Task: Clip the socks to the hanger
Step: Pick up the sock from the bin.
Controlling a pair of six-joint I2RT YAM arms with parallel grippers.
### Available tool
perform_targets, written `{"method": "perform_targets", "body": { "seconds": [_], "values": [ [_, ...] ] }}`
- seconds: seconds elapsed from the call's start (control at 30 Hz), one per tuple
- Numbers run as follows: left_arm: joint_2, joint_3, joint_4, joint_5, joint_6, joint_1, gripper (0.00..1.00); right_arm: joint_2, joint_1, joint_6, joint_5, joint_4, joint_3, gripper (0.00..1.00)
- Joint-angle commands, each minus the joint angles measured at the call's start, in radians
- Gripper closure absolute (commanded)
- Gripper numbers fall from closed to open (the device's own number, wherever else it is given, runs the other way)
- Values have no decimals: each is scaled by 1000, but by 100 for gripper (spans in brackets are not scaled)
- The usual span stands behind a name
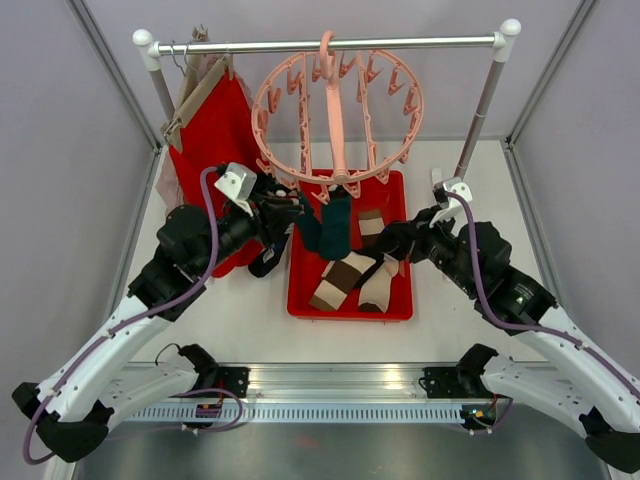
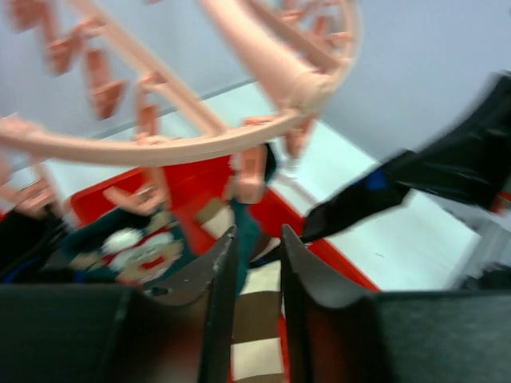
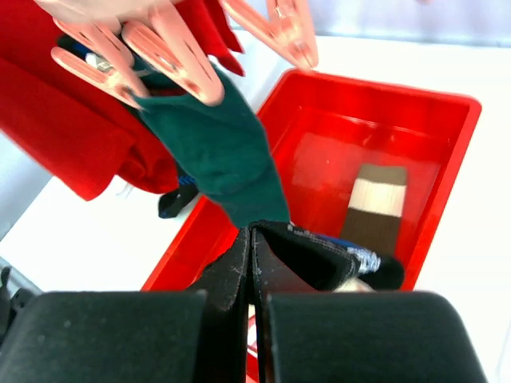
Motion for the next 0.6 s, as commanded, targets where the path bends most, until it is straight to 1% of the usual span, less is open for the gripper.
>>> {"method": "perform_targets", "body": {
  "seconds": [0.0, 0.1, 0.2, 0.27, 0.3, 0.33, 0.37, 0.4, 0.43, 0.5, 0.53, 0.57],
  "values": [
    [-46, 5, 84, 330, -12, 3, 65, -10, 7, -72, -55, -94, 111, 100],
    [-54, -11, 117, 409, -10, -9, 61, 5, 8, -97, -95, -159, 175, 100],
    [-58, -67, 180, 388, -4, -61, 57, 20, 7, -114, -151, -184, 223, 100],
    [-45, -81, 208, 351, 31, -134, 56, 36, 7, -125, -186, -214, 264, 100],
    [-31, -79, 211, 295, 68, -167, 55, 42, 8, -121, -191, -228, 279, 100],
    [3, -76, 217, 258, 88, -240, 55, 57, 8, -118, -190, -257, 296, 100],
    [26, -65, 217, 222, 108, -277, 55, 66, 7, -103, -191, -272, 328, 100],
    [47, -59, 222, 143, 139, -309, 55, 85, 8, -97, -191, -303, 345, 100],
    [90, -58, 251, 95, 148, -364, 55, 91, 7, -92, -225, -312, 359, 100],
    [121, -71, 303, 0, 157, -400, 55, 97, 8, -80, -253, -320, 382, 100],
    [148, -80, 338, -14, 157, -424, 55, 99, 7, -74, -251, -323, 390, 100],
    [161, -93, 393, -69, 160, -437, 54, 102, 7, -68, -250, -328, 405, 100]
  ]
}}
